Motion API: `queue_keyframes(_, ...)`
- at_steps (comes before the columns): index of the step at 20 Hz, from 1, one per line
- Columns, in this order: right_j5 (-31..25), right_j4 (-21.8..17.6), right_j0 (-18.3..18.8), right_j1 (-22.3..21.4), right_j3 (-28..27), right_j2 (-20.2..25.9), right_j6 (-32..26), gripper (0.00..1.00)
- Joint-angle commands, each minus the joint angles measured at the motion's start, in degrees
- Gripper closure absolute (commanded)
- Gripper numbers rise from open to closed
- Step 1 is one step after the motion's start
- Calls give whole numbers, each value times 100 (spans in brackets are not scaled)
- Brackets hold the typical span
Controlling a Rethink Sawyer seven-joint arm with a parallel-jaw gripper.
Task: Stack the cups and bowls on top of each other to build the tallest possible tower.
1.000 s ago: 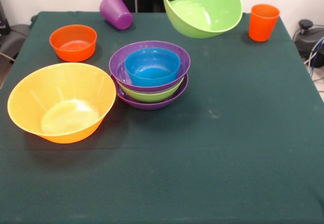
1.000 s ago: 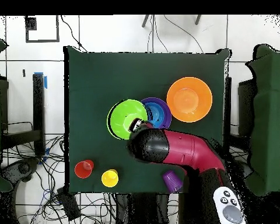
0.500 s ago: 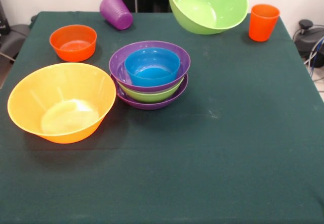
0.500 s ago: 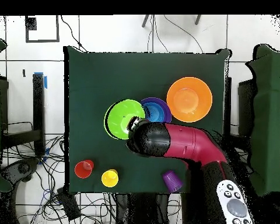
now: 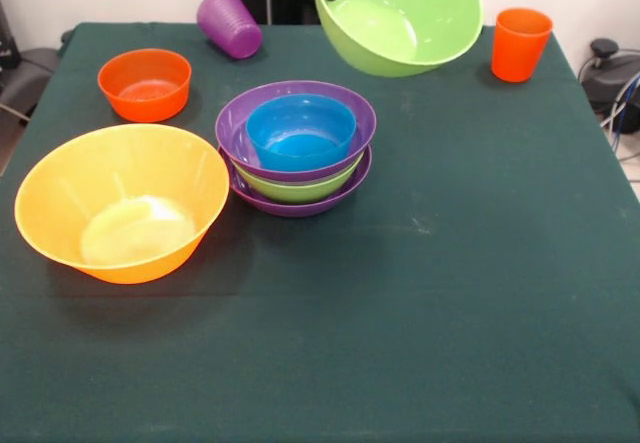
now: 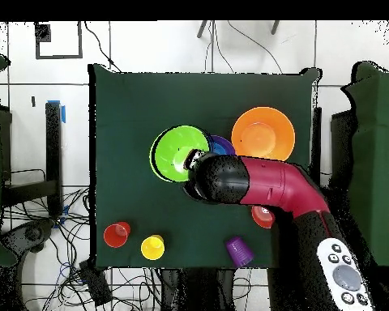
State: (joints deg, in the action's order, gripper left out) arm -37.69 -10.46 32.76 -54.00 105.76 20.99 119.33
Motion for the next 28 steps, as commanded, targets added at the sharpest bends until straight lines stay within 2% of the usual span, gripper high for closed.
queue_keyframes(1,-686,-540,151,470,-591,625,-1465,100)
queue_keyframes(8,-1023,-769,285,800,-1093,852,-1665,100)
queue_keyframes(28,-1291,-1259,791,1216,-1428,1366,-1795,100)
